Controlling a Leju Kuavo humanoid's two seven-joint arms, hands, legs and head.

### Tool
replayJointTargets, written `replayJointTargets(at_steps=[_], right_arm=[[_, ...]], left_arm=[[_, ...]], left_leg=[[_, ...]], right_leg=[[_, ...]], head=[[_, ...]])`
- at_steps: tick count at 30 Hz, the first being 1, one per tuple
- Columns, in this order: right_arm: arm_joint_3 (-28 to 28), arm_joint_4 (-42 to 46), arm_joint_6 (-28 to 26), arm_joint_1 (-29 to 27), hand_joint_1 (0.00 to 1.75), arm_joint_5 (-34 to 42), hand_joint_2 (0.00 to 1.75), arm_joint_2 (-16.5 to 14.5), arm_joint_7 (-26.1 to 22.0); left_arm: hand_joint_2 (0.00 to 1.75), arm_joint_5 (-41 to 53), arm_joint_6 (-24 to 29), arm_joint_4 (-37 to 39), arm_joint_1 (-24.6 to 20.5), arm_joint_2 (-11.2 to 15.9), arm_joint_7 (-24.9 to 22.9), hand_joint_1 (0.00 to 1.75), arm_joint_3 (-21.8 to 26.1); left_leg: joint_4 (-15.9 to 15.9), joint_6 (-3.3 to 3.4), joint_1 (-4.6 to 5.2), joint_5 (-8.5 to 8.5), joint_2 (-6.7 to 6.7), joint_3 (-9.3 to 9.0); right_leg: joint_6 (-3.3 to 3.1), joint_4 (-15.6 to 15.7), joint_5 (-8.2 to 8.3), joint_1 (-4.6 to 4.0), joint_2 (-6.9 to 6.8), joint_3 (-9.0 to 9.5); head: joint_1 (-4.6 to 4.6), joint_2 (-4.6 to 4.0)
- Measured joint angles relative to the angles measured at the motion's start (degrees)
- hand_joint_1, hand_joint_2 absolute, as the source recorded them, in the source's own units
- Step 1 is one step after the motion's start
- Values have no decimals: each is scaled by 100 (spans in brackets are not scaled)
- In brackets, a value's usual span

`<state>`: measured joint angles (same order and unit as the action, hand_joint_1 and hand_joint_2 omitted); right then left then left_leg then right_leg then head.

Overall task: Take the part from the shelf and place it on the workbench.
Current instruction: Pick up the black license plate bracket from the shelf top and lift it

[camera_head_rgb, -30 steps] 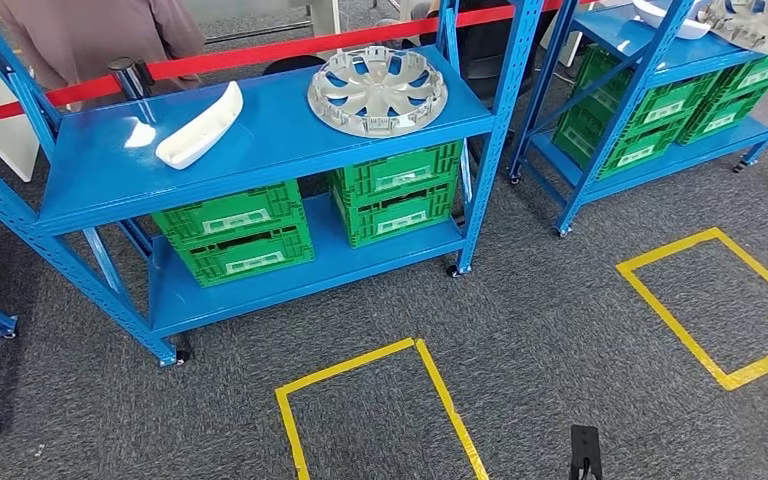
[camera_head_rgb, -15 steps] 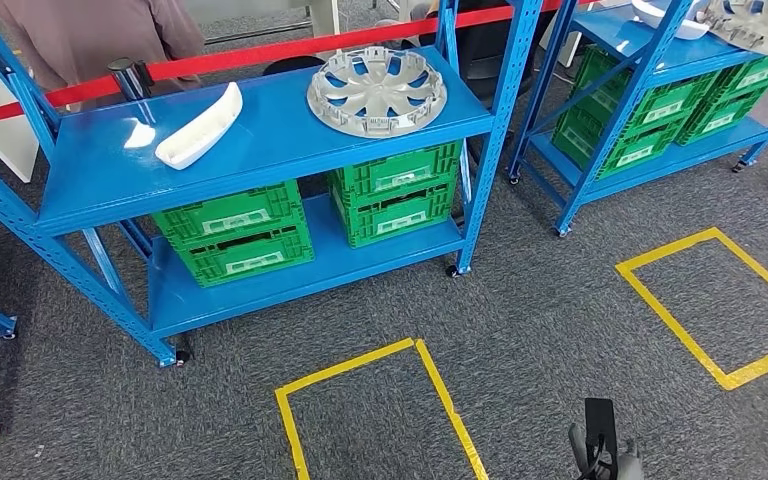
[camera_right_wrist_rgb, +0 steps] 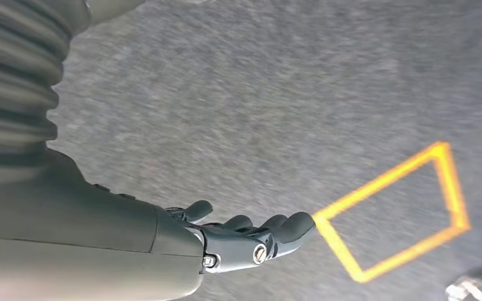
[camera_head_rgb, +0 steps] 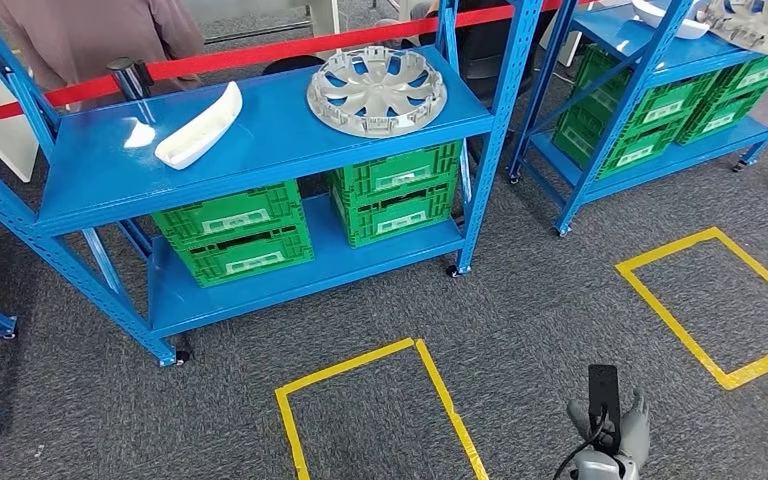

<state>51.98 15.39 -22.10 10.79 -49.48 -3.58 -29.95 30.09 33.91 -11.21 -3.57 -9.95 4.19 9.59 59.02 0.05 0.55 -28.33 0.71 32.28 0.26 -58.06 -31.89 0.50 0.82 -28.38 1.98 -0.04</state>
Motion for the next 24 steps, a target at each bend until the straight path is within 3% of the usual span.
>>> replayJointTargets(at_steps=[1, 5, 10, 19, 24], right_arm=[[-27, 55, 55, 41, 0, -9, 175, 15, -108], [-192, 307, 251, 243, 0, -37, 0, 74, -258], [-602, 834, 519, 304, 0, -77, 0, 82, -483], [-2832, 3946, 1324, -314, 0, -587, 0, 50, 414], [-3657, 5184, 1590, -499, 0, -594, 0, 120, 607]], left_arm=[[0, 5, -7, 1, -1, 3, -5, 0, 4], [0, 18, -32, 2, -3, 11, -16, 0, 36], [0, 22, -57, 8, -2, 14, 16, 0, 87], [0, -62, -178, 13, 14, 14, 228, 0, 333], [0, -74, -217, 18, 22, 14, 256, 0, 411]], left_leg=[[0, 0, 0, 0, -1, 0], [0, 0, 0, 1, 1, -5], [1, 0, 2, 2, 5, -6], [0, -1, 2, 2, 4, -5], [-1, -1, -1, 2, 7, -6]], right_leg=[[0, 0, 0, 0, 0, 0], [1, 0, 1, 0, 0, 0], [1, 0, 1, 3, -2, 6], [0, -1, 0, 2, -1, 1], [0, 0, 0, 0, -3, 0]], head=[[0, 0], [0, 0], [-1, 0], [-1, 0], [-1, 0]])
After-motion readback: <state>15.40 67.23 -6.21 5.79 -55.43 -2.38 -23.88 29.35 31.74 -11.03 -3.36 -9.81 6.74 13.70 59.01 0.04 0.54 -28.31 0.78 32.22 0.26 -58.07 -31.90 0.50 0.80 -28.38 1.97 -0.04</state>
